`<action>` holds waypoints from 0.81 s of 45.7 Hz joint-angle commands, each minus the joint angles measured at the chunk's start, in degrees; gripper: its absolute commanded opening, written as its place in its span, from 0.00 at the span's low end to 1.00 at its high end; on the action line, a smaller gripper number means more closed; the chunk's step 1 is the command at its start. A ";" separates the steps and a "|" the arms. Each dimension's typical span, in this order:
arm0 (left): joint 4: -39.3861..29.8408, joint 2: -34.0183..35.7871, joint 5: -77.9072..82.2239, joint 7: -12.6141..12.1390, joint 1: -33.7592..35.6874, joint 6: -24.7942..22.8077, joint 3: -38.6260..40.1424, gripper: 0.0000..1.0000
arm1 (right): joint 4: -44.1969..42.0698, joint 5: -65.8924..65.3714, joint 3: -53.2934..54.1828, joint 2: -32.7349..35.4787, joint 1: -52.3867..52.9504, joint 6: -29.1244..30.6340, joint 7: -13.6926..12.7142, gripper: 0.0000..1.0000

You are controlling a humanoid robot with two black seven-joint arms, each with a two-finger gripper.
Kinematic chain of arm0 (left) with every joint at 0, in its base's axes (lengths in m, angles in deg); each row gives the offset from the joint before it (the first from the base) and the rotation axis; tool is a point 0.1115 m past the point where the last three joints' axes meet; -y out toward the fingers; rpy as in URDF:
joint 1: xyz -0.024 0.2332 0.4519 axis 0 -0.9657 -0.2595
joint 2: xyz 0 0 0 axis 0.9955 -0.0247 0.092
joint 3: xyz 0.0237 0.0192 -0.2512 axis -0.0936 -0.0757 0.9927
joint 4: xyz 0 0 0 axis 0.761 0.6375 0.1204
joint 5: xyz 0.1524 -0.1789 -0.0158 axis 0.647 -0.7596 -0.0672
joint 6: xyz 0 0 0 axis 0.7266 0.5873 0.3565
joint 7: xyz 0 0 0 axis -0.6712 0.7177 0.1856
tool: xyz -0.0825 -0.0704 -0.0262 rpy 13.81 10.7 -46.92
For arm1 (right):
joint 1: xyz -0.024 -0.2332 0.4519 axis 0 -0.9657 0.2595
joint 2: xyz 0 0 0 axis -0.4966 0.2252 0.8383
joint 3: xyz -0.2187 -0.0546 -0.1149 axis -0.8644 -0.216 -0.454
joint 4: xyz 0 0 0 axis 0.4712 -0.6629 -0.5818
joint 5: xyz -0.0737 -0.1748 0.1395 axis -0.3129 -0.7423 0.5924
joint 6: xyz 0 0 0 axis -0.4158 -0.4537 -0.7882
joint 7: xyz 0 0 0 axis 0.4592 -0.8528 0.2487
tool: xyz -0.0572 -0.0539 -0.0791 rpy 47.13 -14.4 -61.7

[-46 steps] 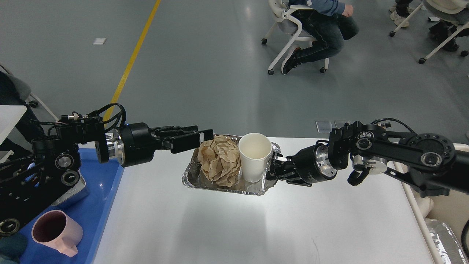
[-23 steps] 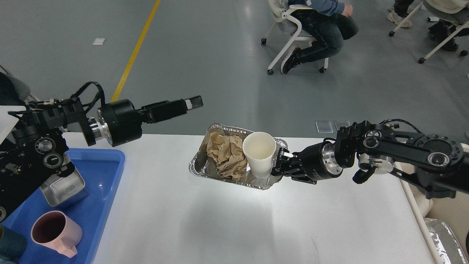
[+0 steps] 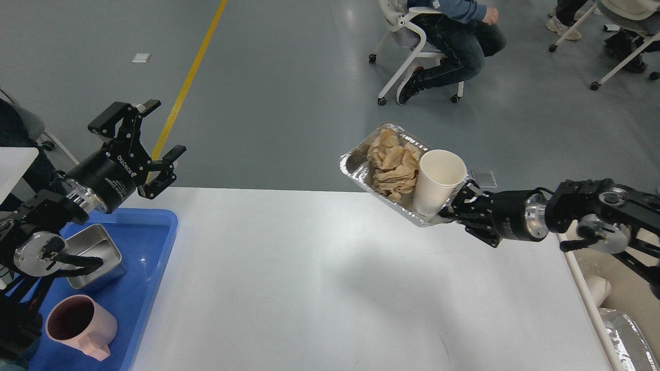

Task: Tidy desktop
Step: 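Withdraw the left gripper and carry the foil tray to the white bin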

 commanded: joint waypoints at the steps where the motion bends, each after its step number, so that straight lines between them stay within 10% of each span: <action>1: 3.61 -4.85 -4.69 0.39 -0.65 1.94 1.05 0.97 | -4.43 4.88 4.97 4.84 -5.05 -0.13 0.09 0.00; 37: 12.14 -13.30 -4.96 0.48 -0.91 2.38 3.34 0.97 | -43.73 17.73 5.07 9.77 -15.16 0.66 0.44 0.00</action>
